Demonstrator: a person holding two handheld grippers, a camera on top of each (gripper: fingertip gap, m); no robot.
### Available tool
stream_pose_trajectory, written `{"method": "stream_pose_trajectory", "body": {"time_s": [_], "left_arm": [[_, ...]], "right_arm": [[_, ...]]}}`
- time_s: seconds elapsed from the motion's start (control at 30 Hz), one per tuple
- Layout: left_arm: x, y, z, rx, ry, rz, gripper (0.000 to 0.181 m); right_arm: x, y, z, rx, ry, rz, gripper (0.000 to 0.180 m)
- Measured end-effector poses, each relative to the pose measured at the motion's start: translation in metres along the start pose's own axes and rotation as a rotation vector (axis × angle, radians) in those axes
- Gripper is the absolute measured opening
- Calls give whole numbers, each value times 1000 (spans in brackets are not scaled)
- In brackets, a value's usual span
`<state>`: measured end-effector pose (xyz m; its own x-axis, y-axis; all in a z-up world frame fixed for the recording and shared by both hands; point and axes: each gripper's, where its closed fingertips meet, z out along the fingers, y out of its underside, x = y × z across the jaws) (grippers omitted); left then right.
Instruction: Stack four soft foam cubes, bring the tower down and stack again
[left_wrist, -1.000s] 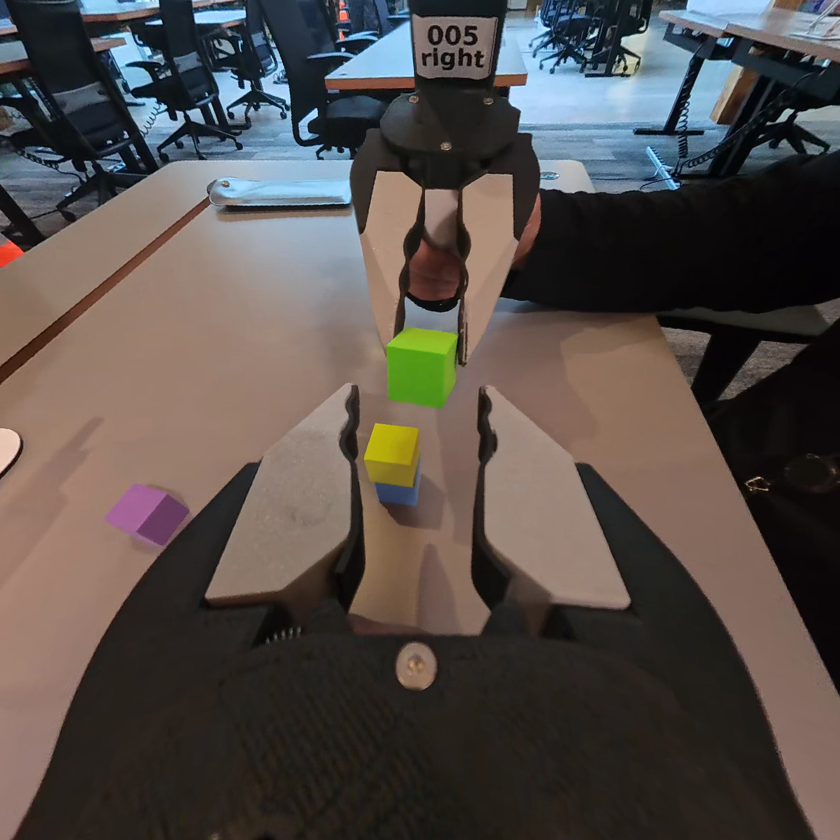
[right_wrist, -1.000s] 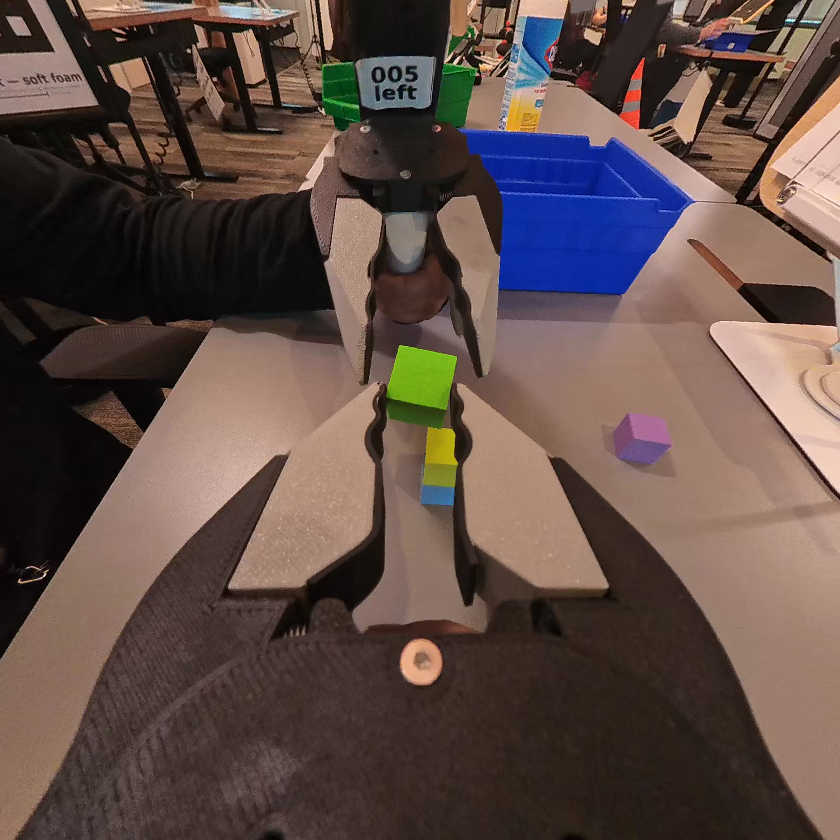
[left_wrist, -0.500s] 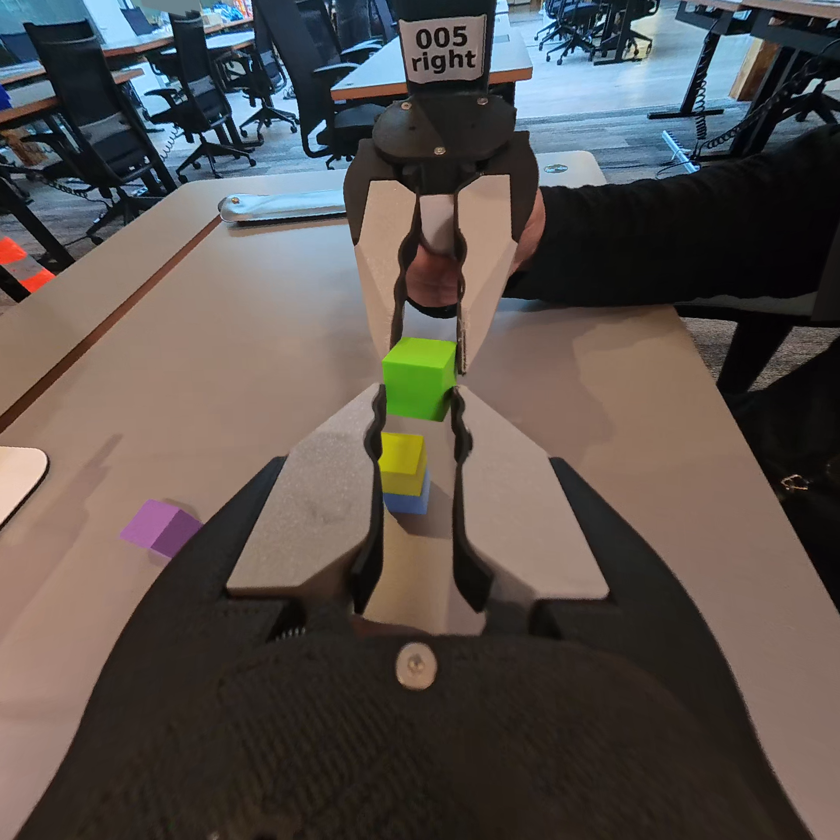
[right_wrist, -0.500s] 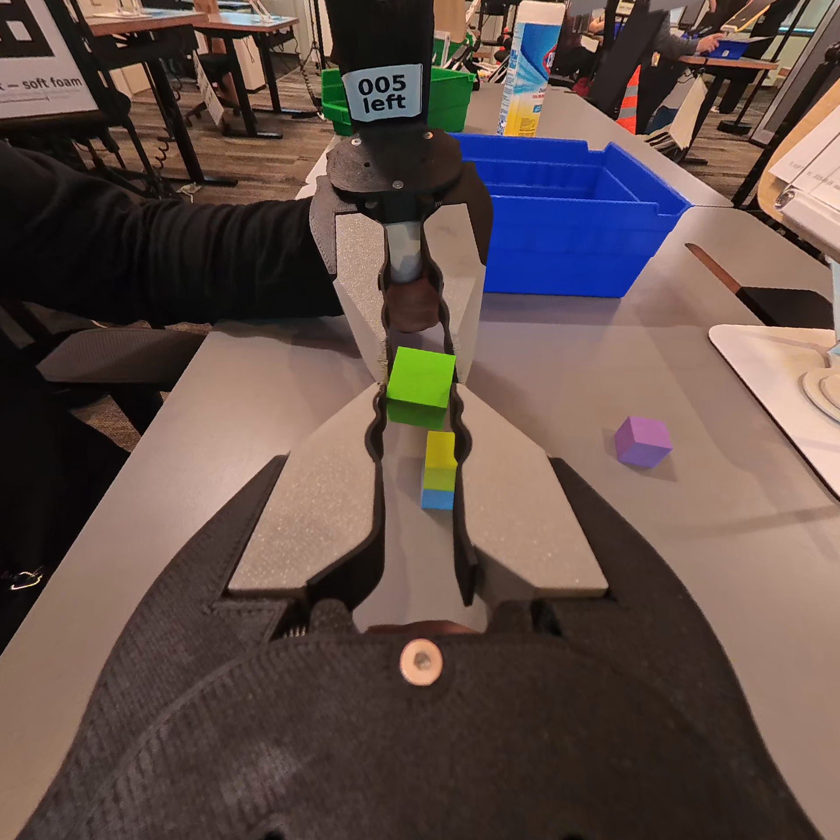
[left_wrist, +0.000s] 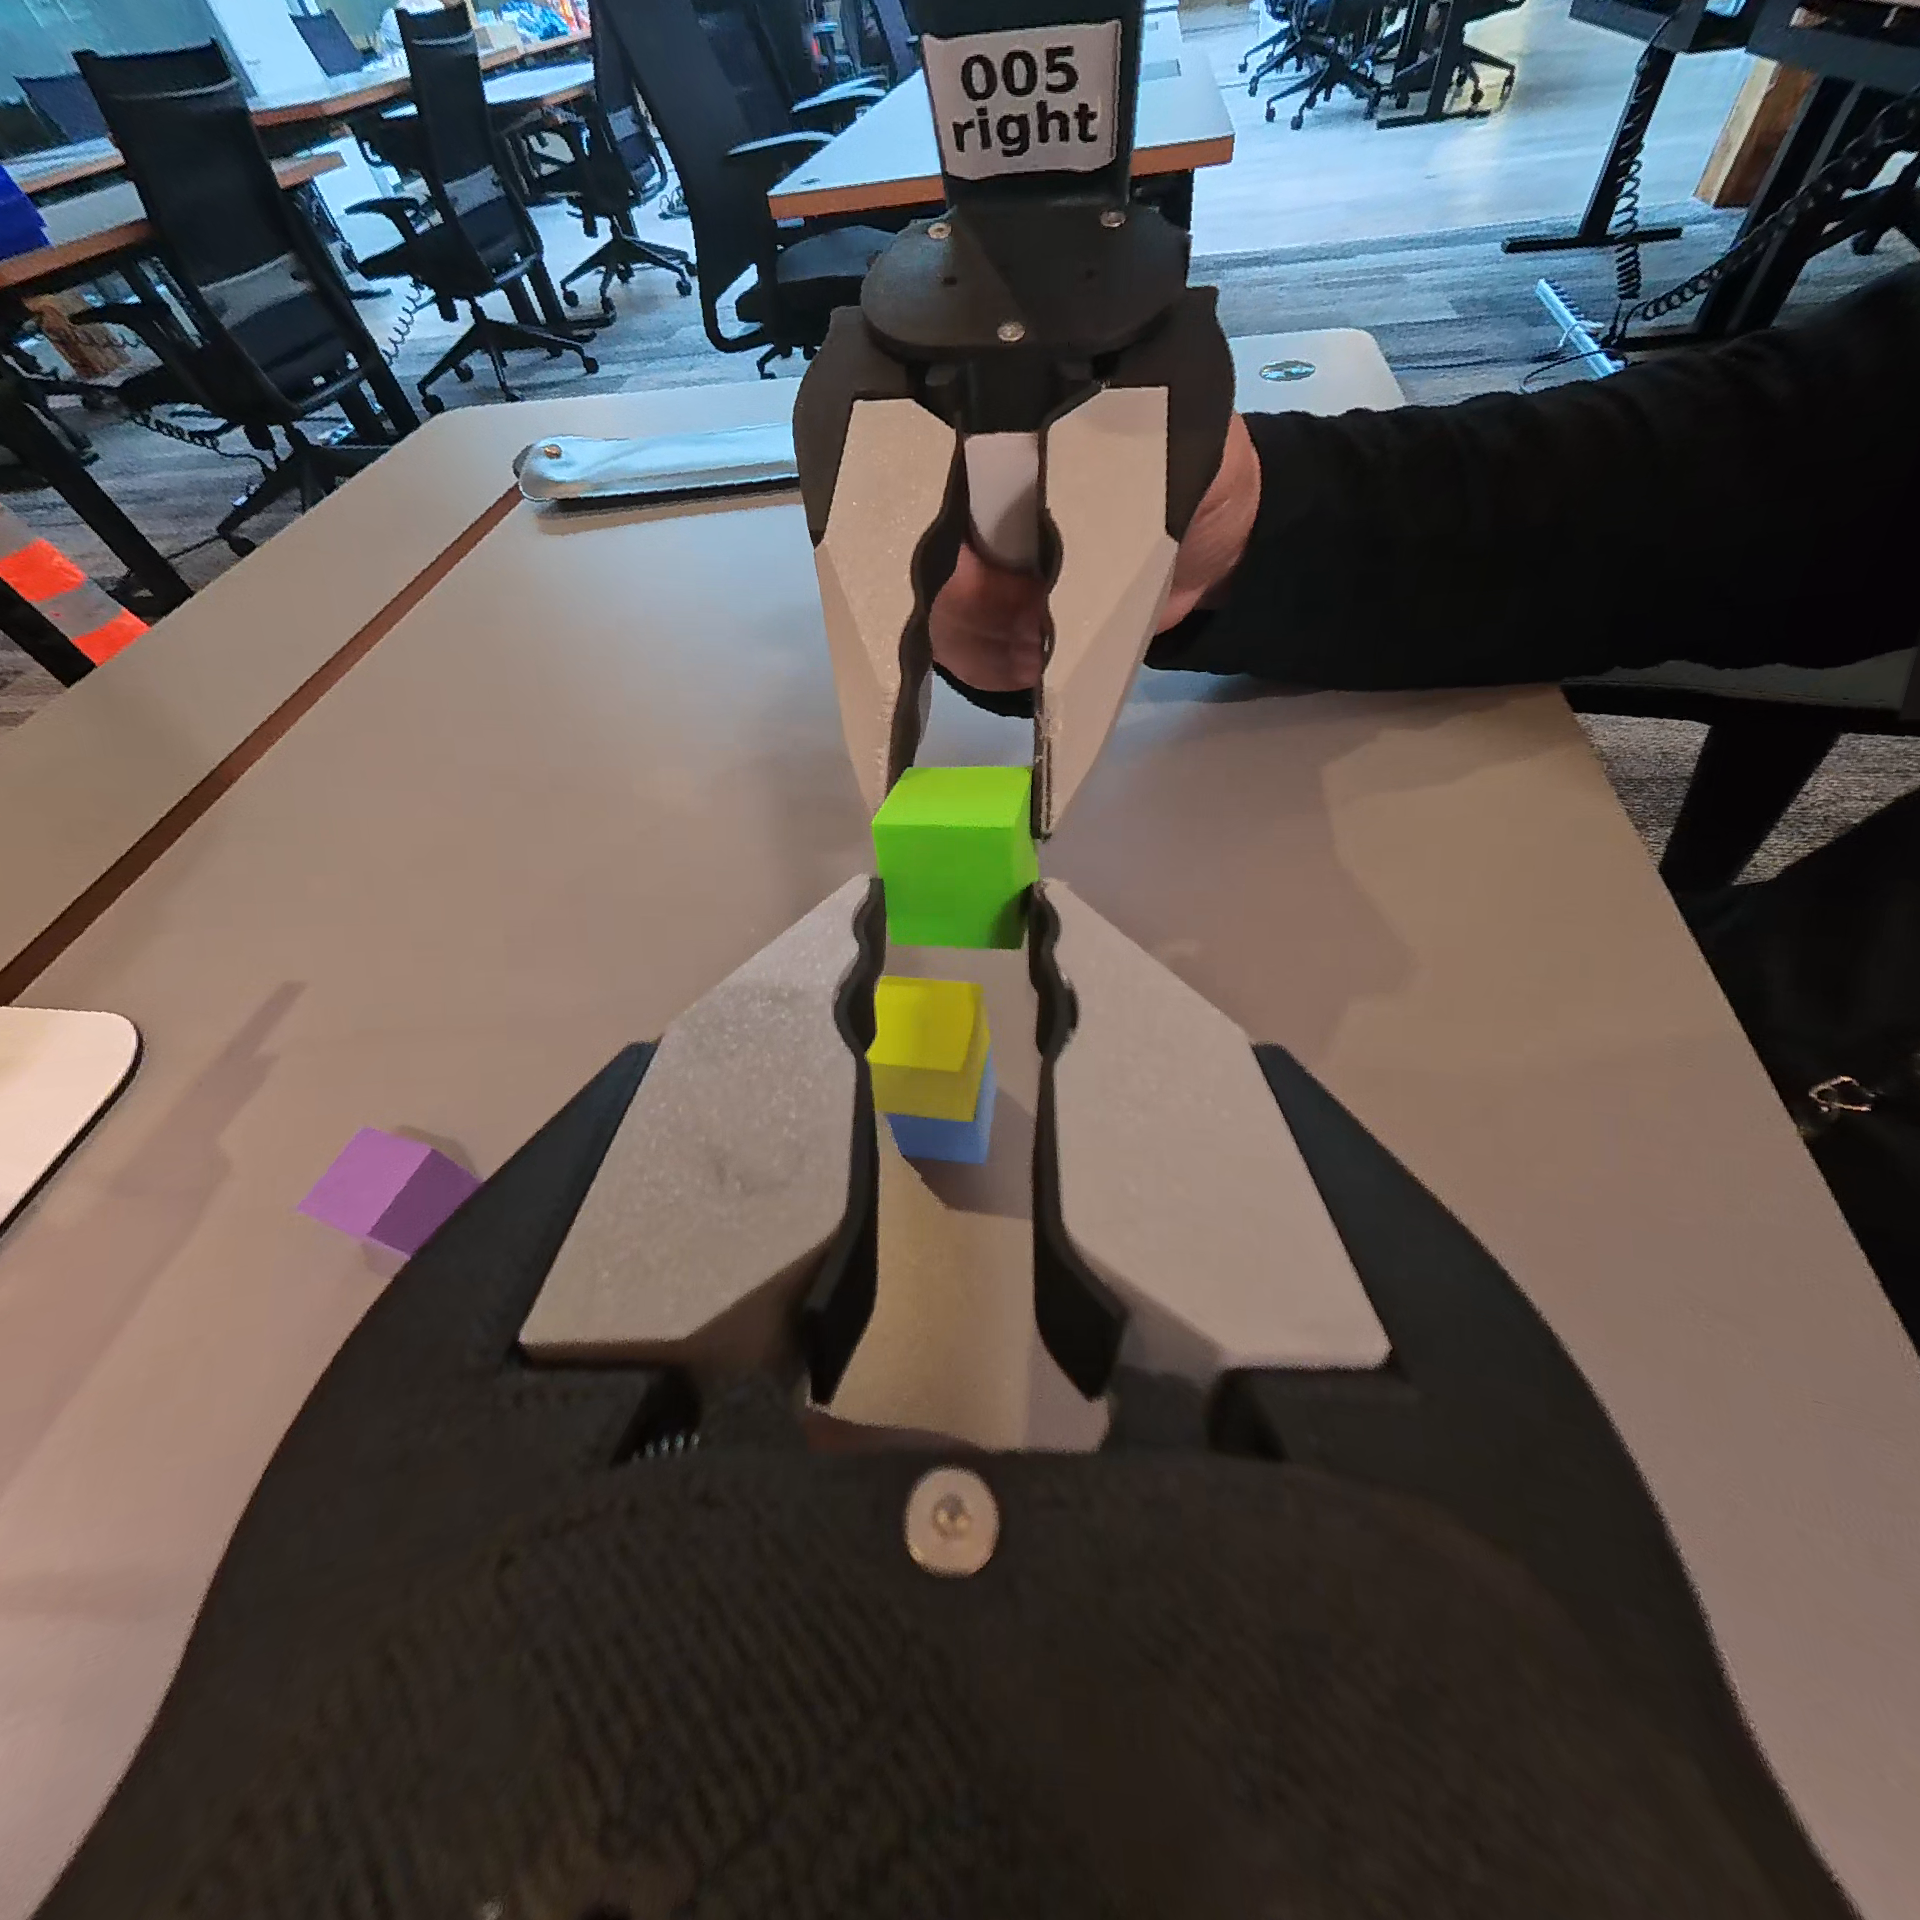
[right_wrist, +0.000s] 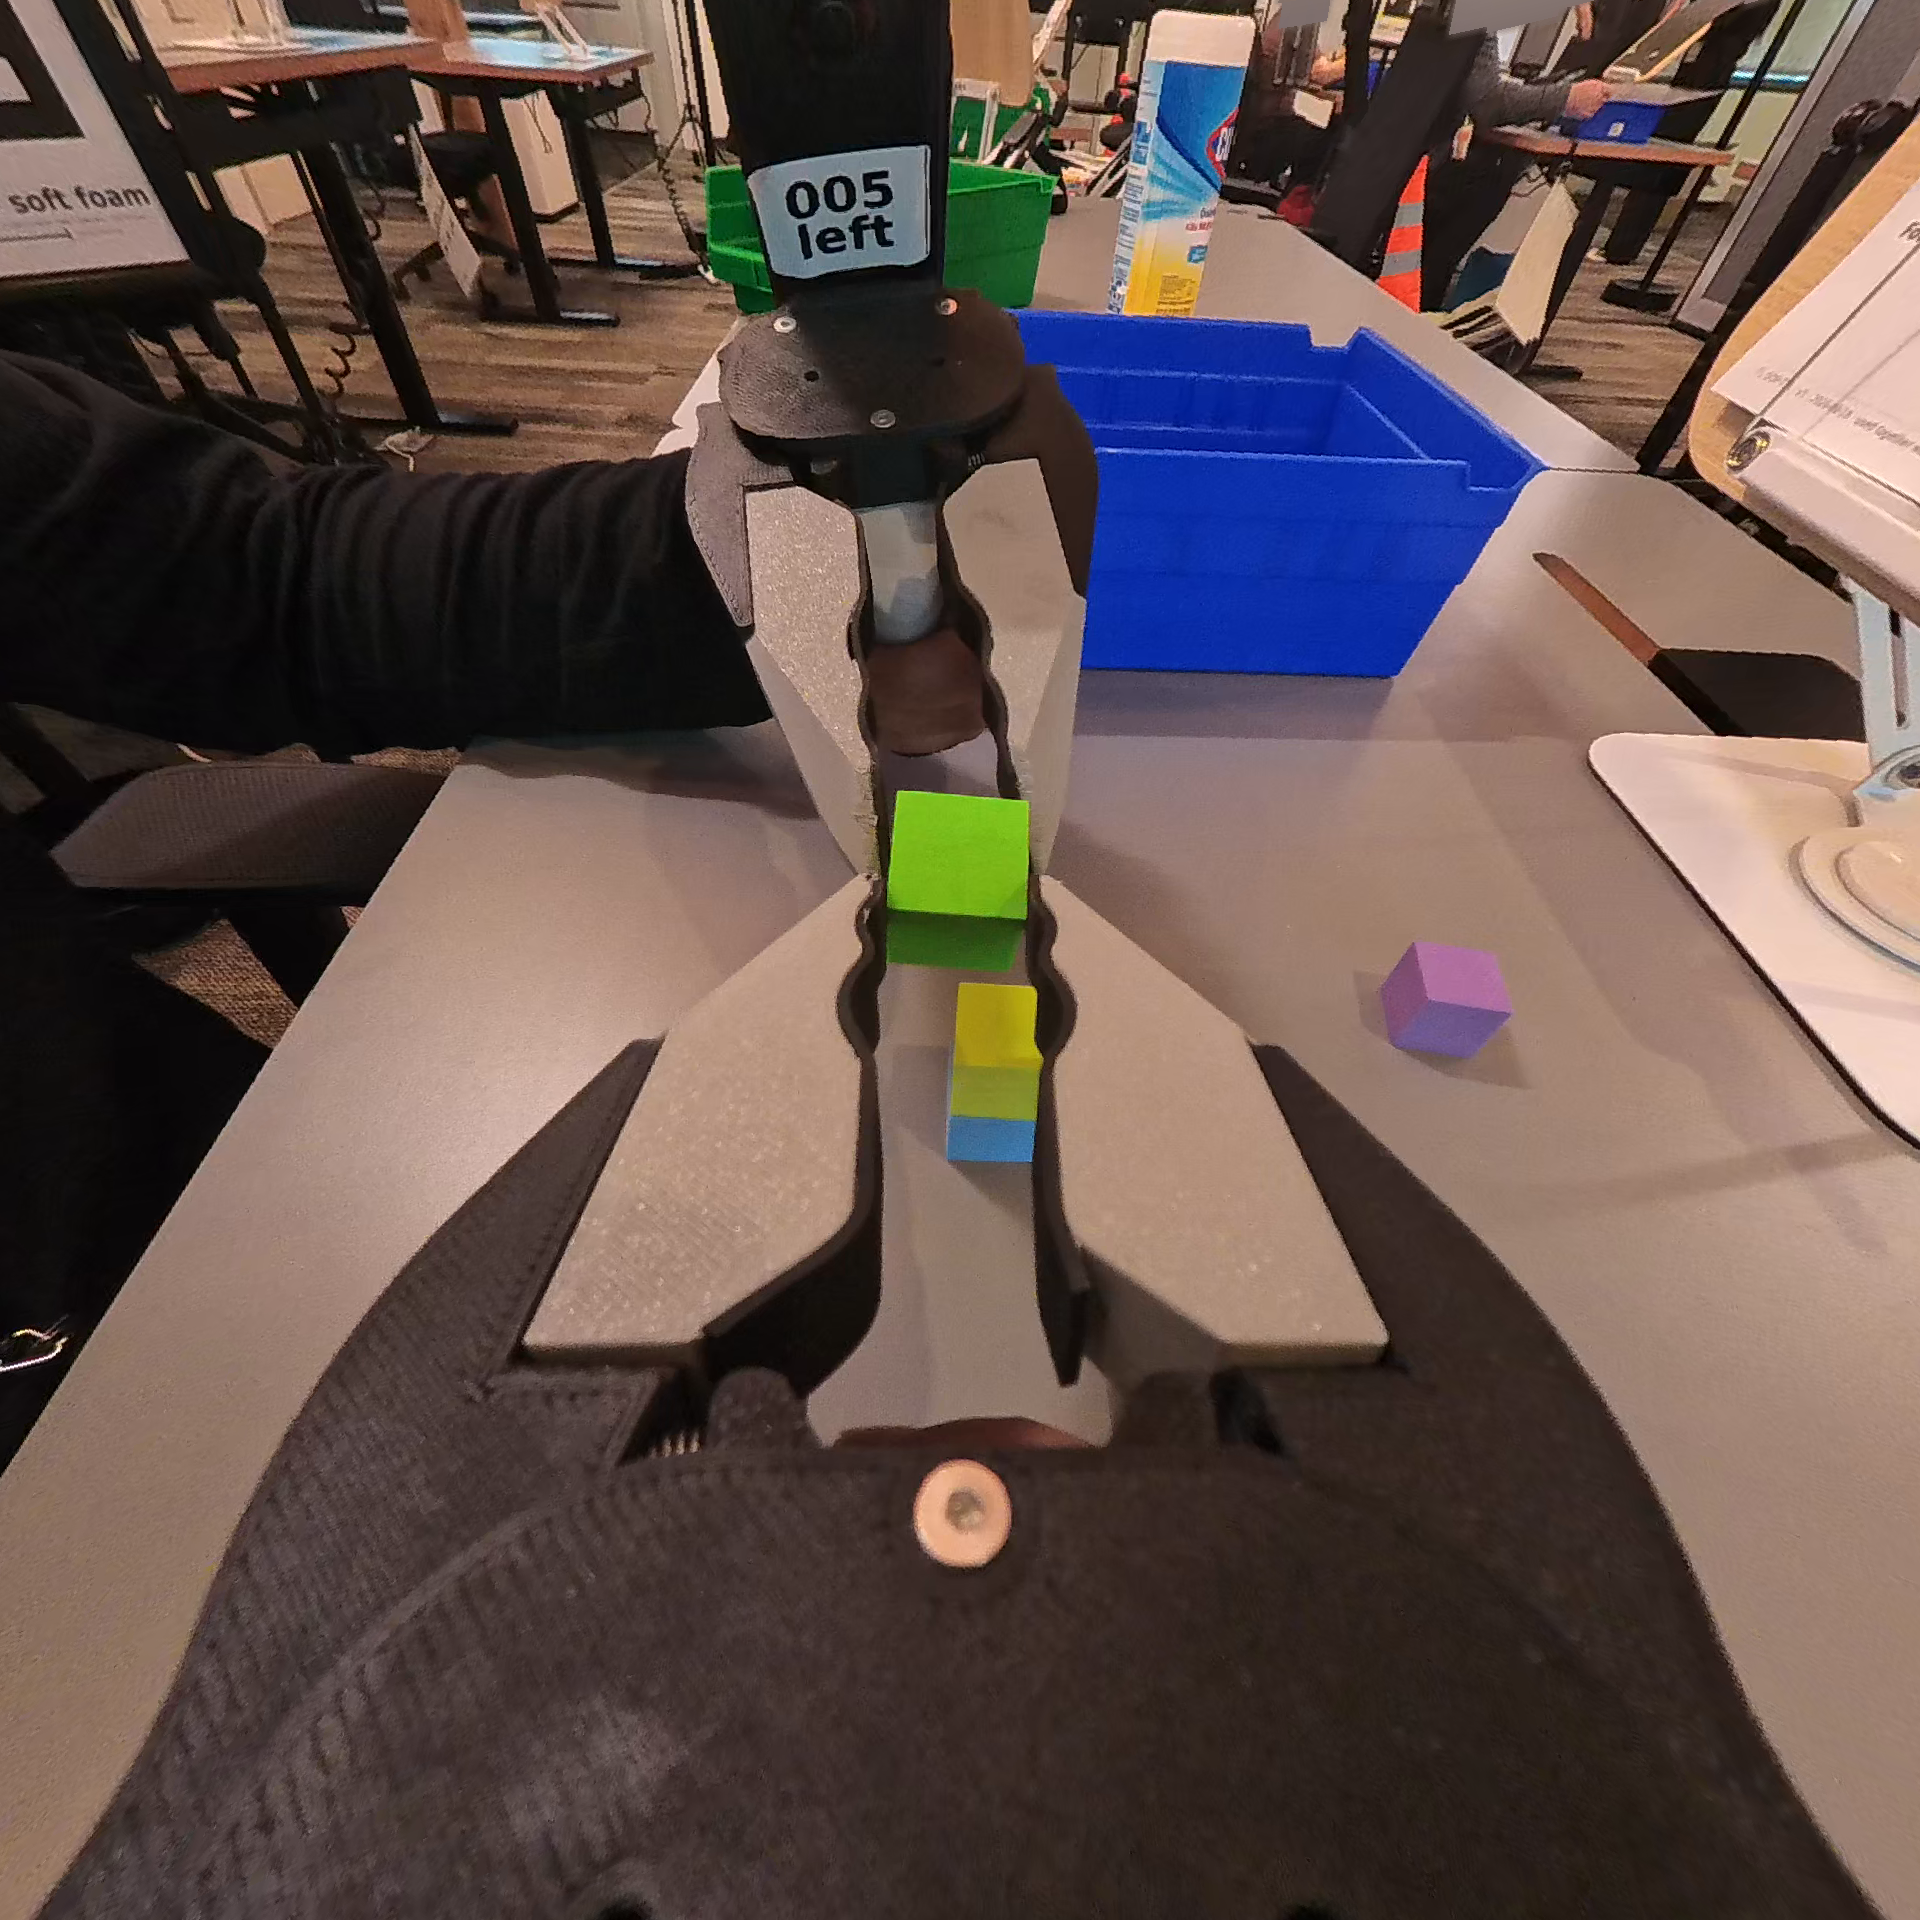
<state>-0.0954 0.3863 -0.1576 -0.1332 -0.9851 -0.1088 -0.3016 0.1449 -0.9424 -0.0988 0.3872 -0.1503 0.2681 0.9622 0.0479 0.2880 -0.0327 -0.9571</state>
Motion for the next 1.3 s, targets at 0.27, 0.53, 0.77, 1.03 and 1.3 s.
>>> {"method": "stream_pose_trajectory", "body": {"time_s": [0.27,0.53,0.77,1.03,1.3], "left_arm": [[2,-1,0,10,11,1,25],[1,-1,0,12,6,1,25],[0,1,0,2,-2,9,25],[-3,3,0,-18,-27,28,25],[-4,8,1,-40,-34,33,25]], "right_arm": [[-3,-4,-1,29,-20,17,24],[-2,-6,0,55,-22,36,24],[-1,-9,0,76,-20,58,24],[3,-6,1,61,-7,68,24],[5,0,2,32,-2,80,24]]}}
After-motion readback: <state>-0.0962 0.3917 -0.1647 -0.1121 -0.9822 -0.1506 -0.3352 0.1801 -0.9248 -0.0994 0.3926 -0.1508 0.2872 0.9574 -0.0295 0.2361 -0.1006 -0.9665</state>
